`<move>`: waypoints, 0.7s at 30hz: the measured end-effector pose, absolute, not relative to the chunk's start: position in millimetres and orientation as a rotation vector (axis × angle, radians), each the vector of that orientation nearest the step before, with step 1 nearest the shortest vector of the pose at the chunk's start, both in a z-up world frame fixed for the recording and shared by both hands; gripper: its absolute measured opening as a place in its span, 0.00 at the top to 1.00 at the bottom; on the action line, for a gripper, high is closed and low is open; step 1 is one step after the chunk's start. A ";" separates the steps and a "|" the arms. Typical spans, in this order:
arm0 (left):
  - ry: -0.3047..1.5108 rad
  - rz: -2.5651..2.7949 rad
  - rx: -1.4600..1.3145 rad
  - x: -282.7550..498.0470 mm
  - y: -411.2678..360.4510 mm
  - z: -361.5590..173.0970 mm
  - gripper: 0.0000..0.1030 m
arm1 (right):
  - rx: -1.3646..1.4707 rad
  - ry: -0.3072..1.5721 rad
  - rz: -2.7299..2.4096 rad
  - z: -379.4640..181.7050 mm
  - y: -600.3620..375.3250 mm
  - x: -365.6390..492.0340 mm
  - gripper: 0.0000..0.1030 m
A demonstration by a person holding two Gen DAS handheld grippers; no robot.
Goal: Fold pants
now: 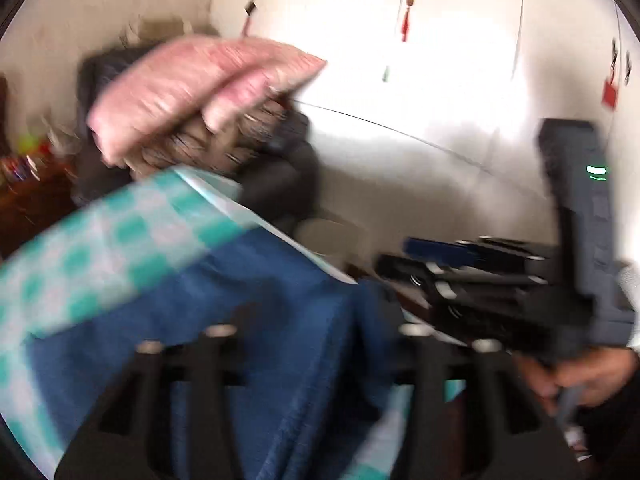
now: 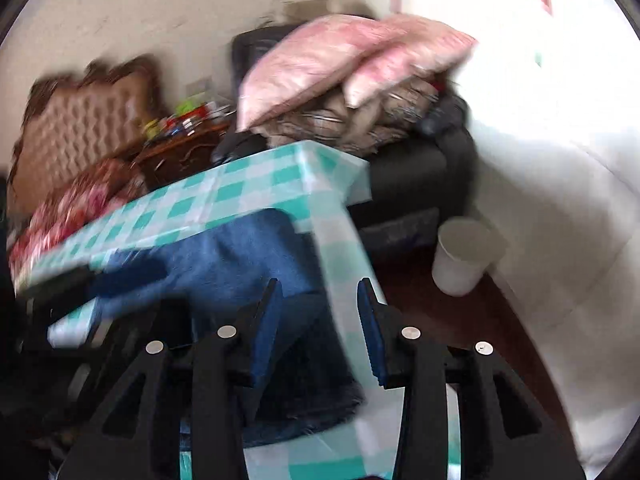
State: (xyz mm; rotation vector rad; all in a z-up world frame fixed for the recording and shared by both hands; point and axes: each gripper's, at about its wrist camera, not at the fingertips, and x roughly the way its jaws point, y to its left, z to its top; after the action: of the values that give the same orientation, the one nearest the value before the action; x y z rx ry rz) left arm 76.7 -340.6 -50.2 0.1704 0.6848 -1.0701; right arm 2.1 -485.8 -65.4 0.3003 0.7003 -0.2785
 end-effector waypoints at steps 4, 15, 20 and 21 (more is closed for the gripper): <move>0.770 -1.205 0.196 34.1 -343.3 -74.8 0.40 | 0.427 0.704 -0.363 -72.5 -527.7 -23.1 0.64; 0.907 -1.048 0.096 145.4 -381.0 -81.9 0.88 | 0.263 0.733 -0.233 -66.3 -460.2 -8.4 0.64; 0.999 -0.965 0.118 201.2 -417.8 -124.7 0.98 | 0.207 0.894 -0.336 -114.2 -450.3 14.9 0.64; 1.009 -0.962 0.098 205.4 -418.4 -125.5 0.98 | 0.213 0.907 -0.342 -121.0 -451.1 15.9 0.64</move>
State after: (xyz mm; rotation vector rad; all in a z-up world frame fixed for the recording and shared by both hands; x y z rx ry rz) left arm 205.4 -418.4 -125.5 0.0984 1.0088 -0.9618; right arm 15.9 -451.1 -121.0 0.2133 0.9065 -0.3424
